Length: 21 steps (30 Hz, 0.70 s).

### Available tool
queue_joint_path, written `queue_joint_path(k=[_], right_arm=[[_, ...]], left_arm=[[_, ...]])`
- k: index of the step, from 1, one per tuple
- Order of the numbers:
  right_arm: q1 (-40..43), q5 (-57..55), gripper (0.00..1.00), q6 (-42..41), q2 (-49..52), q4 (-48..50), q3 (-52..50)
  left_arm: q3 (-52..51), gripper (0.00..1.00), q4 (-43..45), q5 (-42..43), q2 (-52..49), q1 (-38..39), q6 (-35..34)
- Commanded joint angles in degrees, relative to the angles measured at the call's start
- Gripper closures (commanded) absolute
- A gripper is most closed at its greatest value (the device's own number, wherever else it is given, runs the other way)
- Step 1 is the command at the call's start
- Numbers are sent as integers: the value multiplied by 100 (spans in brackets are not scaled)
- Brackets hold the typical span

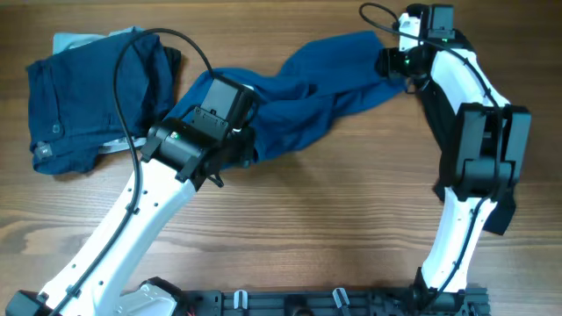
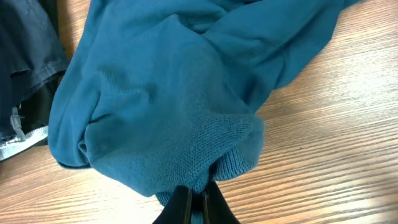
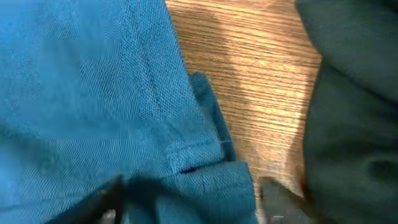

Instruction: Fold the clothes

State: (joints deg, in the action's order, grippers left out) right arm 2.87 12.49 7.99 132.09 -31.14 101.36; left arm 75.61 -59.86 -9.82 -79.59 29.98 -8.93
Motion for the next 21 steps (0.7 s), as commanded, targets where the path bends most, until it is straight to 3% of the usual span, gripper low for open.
queue_joint_path(k=[1,4,7,8,15,18,21], right_arm=[[-76,170,53,-70,251,70,-50],[-76,203,60,-111,251,107,-50],[-76,201,85,-219,249,105,-48],[-76,199,90,-262,247,105,-39],[-76,-181,96,-566,-129,-400,509],[-37,-372,96,-695,-1029,-730,527],[107,-566,96,-1003,-2129,-1056,531]], left_arm=[[48,96,-2,-74,-9,-22,-76],[46,96,-2,-74,-9,-22,-76],[46,96,0,-74,-9,-22,-74],[46,96,0,-74,-9,-22,-76],[48,96,15,-74,-9,-22,-79],[337,96,240,-76,162,-186,-210],[994,96,245,-79,302,-828,-203]])
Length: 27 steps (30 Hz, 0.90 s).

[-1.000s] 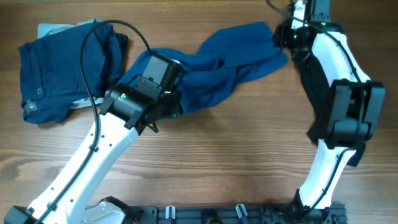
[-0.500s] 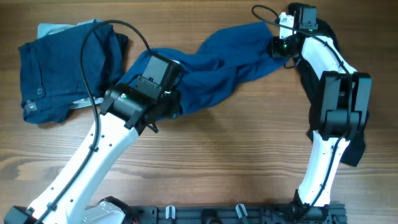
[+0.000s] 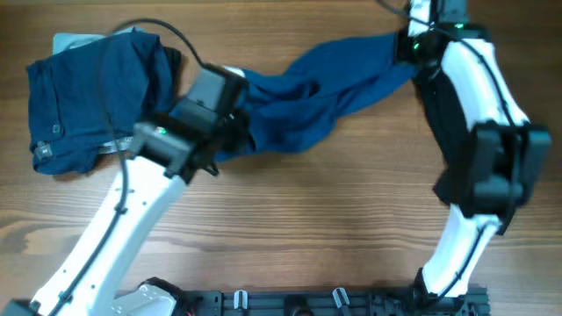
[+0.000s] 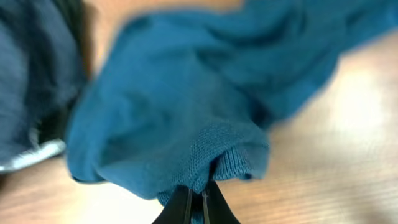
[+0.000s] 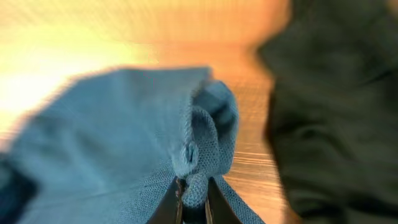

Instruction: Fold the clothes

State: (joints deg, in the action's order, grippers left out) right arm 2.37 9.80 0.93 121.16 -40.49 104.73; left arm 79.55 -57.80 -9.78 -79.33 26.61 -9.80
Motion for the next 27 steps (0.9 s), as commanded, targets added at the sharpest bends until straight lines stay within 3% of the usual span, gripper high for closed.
queue_joint_path(k=[1,4,11,17,22,27], right_arm=[[216,-297,96,-332,-1303,-223,195],[616,-297,96,-466,-2076,-754,195],[1565,66,96,-710,-2706,-1681,195],[1757,199,96,-713,-3346,-2393,192],[1731,704,96,-885,-3008,-3351,-70],[1731,658,95,-855,-2828,-3418,-503]], left_arm=[[695,96,42,-81,291,-654,-116],[905,96,101,-83,376,-1327,-63],[1335,96,791,-205,564,-2358,79],[1836,96,739,168,671,-2352,76],[1834,96,310,444,586,-2345,74],[1834,96,291,719,463,-2345,76]])
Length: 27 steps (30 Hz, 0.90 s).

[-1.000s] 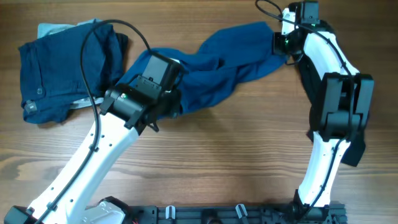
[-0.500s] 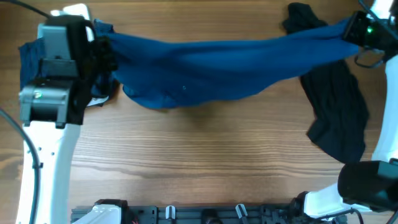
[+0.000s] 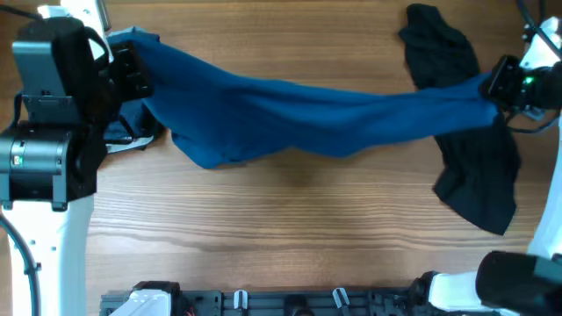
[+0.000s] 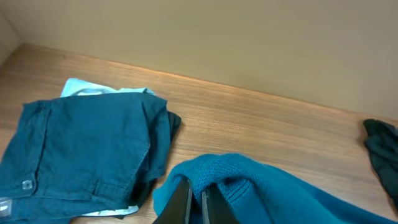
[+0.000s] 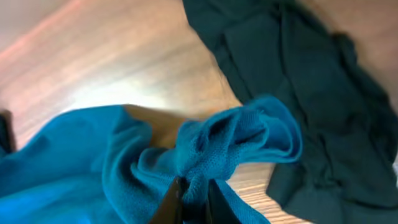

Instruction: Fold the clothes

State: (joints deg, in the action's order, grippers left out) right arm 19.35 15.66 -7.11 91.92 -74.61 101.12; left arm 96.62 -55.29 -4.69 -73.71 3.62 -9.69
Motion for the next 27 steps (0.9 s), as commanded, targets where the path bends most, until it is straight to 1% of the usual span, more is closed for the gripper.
queue_joint_path(k=[1,5,6,7,9,10,11,12,14,15,16,17,22,23,24,25,27], right_arm=[[33,70,96,-50,125,-7,-175],[33,-74,94,-11,142,68,-278],[33,-76,80,116,142,68,-278],[33,-103,96,116,142,63,-280],[33,-101,96,116,142,114,-280],[33,-101,82,114,142,125,-280],[33,-101,83,118,144,125,-280],[33,-101,96,116,144,129,-280],[33,-98,95,111,144,208,-289],[33,-101,83,111,149,245,-289],[33,-101,92,114,149,260,-289],[33,-98,96,114,149,278,-289],[33,-98,96,107,153,343,-291],[33,-98,92,94,153,306,-361],[33,-98,77,50,153,271,-463],[15,-105,67,-26,153,232,-658],[-17,-133,65,-52,153,289,-1154]], left_arm=[[127,96,39,212,-125,-46,66],[127,96,63,210,-306,-48,68],[127,96,63,210,-358,-48,68],[127,96,63,210,-404,-48,68],[127,96,63,210,-487,-48,68],[127,96,66,210,-507,-48,68],[127,96,83,210,-507,-48,68],[127,96,103,210,-505,-48,68],[127,96,129,210,-505,-48,68],[127,96,129,210,-505,-48,70],[127,96,129,210,-505,-48,68],[127,96,129,210,-505,-48,68],[127,96,166,210,-505,-48,68],[127,96,166,210,-505,-48,68],[127,96,166,210,-505,-48,68],[127,96,170,208,-507,-48,70],[127,96,170,203,-518,-48,225]])
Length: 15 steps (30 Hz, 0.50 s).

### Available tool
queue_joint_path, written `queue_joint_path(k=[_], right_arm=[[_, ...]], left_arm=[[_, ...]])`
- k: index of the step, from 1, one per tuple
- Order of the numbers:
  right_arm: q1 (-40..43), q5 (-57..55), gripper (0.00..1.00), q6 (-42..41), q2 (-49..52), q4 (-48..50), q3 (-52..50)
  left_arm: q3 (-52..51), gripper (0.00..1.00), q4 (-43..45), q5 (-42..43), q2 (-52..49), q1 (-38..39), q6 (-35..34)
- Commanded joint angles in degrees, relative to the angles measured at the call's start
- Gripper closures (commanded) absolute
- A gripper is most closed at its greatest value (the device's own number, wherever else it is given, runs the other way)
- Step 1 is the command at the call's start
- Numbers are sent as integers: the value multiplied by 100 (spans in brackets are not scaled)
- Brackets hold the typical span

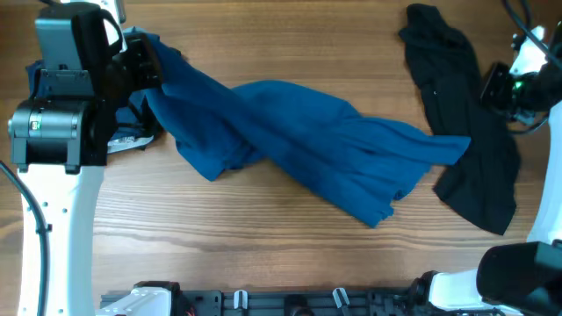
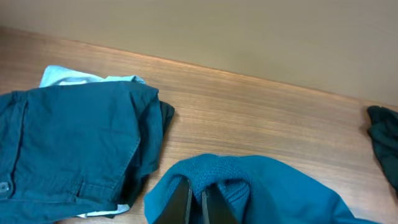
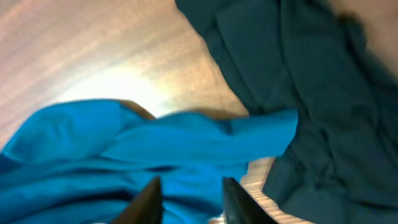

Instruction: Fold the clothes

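A blue knit garment (image 1: 307, 145) lies spread across the table's middle, its right end resting on the wood and on the dark cloth. High at the upper left, my left gripper (image 1: 149, 75) is shut on the garment's left end, seen bunched around the fingers (image 2: 196, 202). At the far right, my right gripper (image 1: 487, 88) is open above the garment's right end (image 3: 199, 143), holding nothing.
Folded dark blue trousers (image 1: 44, 83) on a pale cloth (image 2: 74, 78) lie at the upper left, under the left gripper. A dark green-black garment (image 1: 465, 132) sprawls along the right side. Bare wood fills the table's front (image 1: 263, 246).
My right gripper has opened and let go of the blue garment's right end, which now lies slack on the table and the dark cloth. The left gripper keeps its hold.
The blue garment lay crumpled at the back, with my left gripper shut on its left part and the right at its right end. Then both were shut on it. Then it hung stretched between the two raised grippers; now its right end lies released.
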State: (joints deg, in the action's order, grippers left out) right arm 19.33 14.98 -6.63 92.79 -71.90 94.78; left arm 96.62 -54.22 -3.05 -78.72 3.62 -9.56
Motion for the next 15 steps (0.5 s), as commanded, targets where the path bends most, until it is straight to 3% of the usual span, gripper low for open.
queue_joint_path(k=[1,4,8,11,15], right_arm=[[-24,-74,65,-114,66,170,-946],[-68,13,73,114,66,173,-1414],[-837,-96,72,282,52,-330,-1486],[-1633,-251,73,-817,-107,-341,-2026],[-2470,-278,72,-1805,-1104,149,-3346]], left_arm=[[127,96,61,20,-48,-48,337],[122,96,61,-111,-188,-55,343],[122,96,170,-107,-422,-52,468],[122,96,166,-107,-457,-52,466],[122,96,166,-105,-457,-52,461]])
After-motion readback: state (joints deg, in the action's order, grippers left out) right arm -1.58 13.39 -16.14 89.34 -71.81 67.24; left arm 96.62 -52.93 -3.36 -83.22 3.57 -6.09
